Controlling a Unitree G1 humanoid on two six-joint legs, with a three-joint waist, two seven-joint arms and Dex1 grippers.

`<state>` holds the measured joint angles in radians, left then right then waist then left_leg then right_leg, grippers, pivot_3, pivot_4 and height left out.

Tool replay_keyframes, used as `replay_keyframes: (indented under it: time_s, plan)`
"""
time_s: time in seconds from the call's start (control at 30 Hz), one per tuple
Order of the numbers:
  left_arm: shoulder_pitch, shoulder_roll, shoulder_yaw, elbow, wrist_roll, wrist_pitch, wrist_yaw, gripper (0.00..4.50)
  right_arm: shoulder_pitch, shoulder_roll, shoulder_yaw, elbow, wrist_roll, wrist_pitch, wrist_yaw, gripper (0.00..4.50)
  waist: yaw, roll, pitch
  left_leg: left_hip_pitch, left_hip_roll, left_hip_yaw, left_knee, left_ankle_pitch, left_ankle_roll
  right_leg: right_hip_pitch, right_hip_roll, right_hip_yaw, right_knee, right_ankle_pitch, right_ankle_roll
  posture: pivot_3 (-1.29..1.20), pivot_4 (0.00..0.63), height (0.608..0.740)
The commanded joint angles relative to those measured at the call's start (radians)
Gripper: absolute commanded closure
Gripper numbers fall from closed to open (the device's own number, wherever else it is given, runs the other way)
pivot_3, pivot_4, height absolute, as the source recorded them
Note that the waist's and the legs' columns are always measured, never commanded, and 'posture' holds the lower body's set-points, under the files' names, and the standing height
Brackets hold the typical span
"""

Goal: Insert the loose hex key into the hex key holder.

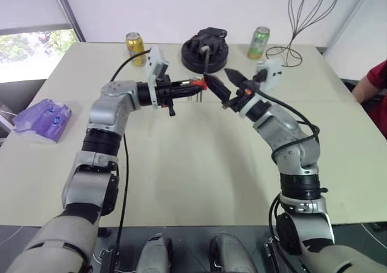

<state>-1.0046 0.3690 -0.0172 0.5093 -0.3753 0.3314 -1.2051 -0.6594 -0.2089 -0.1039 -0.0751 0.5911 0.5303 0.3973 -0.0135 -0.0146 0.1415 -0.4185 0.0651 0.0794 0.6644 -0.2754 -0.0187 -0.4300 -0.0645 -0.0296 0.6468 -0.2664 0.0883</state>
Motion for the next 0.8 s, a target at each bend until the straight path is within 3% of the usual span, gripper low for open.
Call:
replay_keyframes:
  time_s: [0.03,0.8]
  plan:
    - [-0.011,0.013,0.004,-0.048,-0.002,-0.034,-0.022,4.5,-0.019,0.0,-0.028,-0.013,-0.006,-0.024,-0.015,0.06,-0.001,0.0,0.0,0.0,0.0,0.0,0.0,0.0,0.0,0.0,0.0,0.0,0.0,0.0,0.0,0.0,0.15,0.74]
    - [0.03,0.003,0.012,-0.088,-0.016,0.001,-0.01,4.5,-0.103,0.01,-0.052,-0.017,0.031,0.01,-0.062,0.06,0.0,0.0,0.0,0.0,0.0,0.0,0.0,0.0,0.0,0.0,0.0,0.0,0.0,0.0,0.0,0.0,0.15,0.74]
